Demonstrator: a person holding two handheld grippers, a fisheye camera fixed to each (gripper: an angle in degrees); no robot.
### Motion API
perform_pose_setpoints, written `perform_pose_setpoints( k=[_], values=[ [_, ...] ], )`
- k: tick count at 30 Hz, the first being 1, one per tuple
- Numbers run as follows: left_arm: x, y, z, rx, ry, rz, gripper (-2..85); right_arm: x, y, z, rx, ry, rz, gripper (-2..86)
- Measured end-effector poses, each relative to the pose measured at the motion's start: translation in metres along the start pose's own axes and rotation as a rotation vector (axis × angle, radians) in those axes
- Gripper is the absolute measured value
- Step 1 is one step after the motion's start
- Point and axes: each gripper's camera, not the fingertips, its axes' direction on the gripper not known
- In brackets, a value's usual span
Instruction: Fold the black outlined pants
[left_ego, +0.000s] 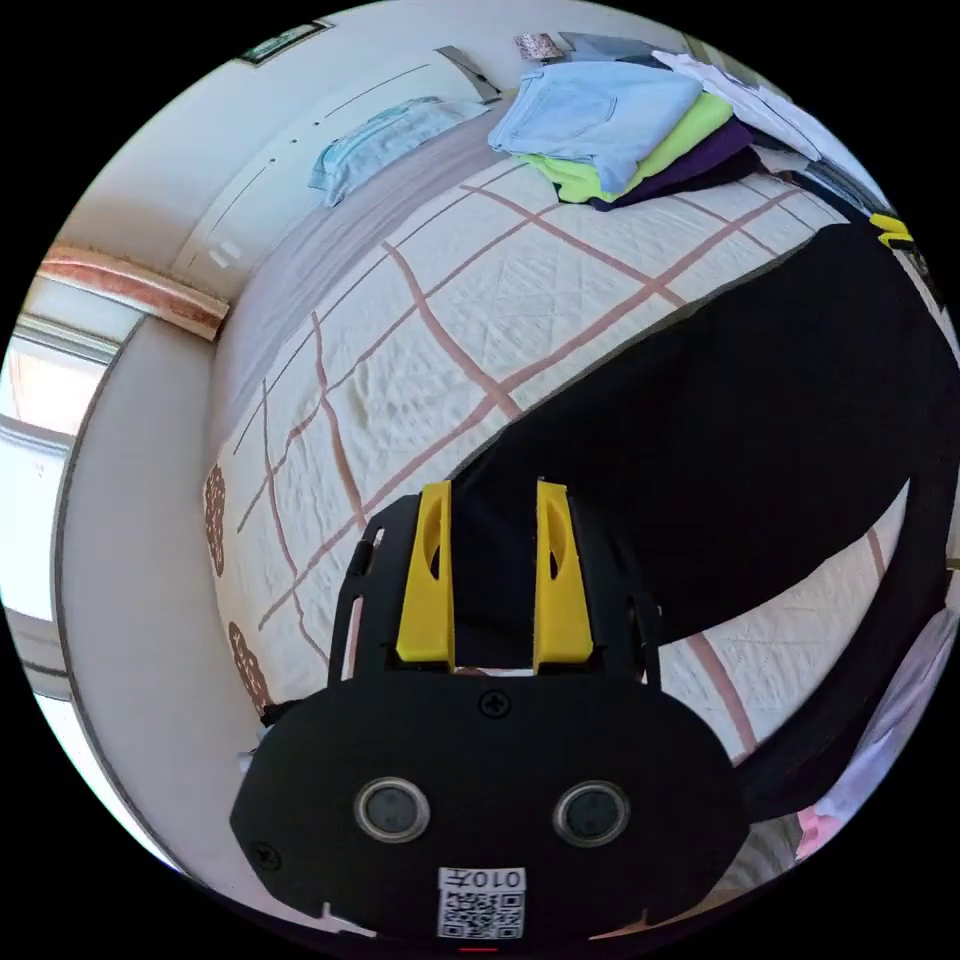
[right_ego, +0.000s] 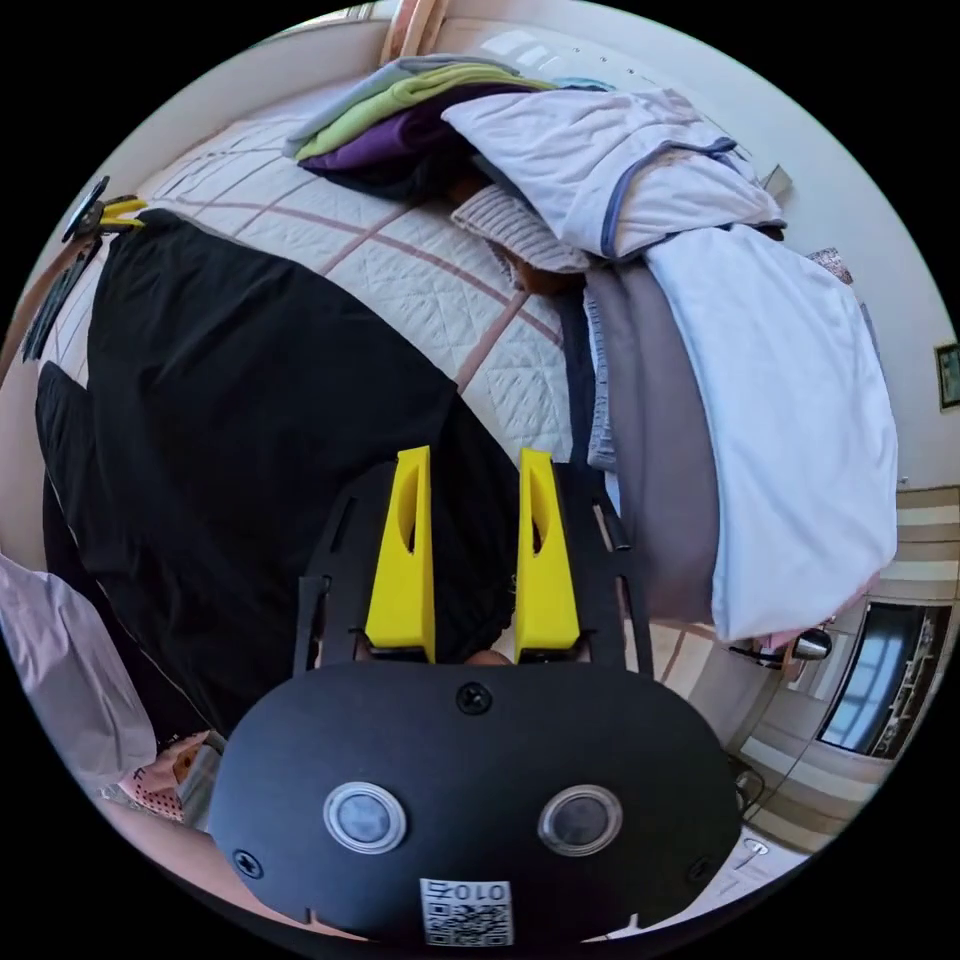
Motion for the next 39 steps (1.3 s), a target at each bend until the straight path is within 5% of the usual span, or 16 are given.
perform_pose_setpoints(
  k=[7, 15, 24, 39],
  values=[
    [0.016, -0.075, -0.006, -0.151, 0.042, 0.218, 12.0, -0.006, -0.049, 0.001, -0.079, -0.088, -0.147, 13.2],
    [0.023, -0.089, -0.025, -0.135, 0.084, 0.147, 11.3, -0.008, -0.074, 0.049, -0.230, -0.164, -0.106, 14.8],
    [0.040, -0.100, -0.045, -0.239, 0.125, 0.160, 10.5, -0.020, -0.044, 0.043, -0.159, -0.146, -0.052, 11.9],
    [0.101, 0.028, -0.141, -0.033, -0.003, 0.035, 0.2, -0.046, 0.066, -0.035, 0.158, -0.067, 0.018, 2.6]
  ],
)
